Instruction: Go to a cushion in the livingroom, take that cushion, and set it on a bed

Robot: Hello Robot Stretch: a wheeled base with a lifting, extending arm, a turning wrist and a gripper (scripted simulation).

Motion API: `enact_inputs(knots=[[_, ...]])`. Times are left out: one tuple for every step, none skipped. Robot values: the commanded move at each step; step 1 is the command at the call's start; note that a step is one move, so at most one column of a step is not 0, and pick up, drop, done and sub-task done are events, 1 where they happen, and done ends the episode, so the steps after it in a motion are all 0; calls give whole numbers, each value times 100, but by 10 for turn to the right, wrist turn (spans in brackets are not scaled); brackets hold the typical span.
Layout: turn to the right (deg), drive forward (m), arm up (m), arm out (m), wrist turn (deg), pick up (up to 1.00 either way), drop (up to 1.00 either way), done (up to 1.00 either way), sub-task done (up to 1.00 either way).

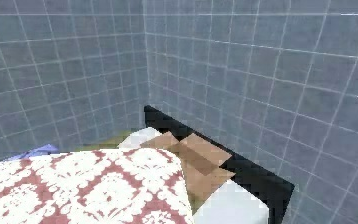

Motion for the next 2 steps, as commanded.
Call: enact_inputs(knots=[[-450, 0, 0, 0, 0, 0, 0, 0, 0], [-450, 0, 0, 0, 0, 0, 0, 0, 0]])
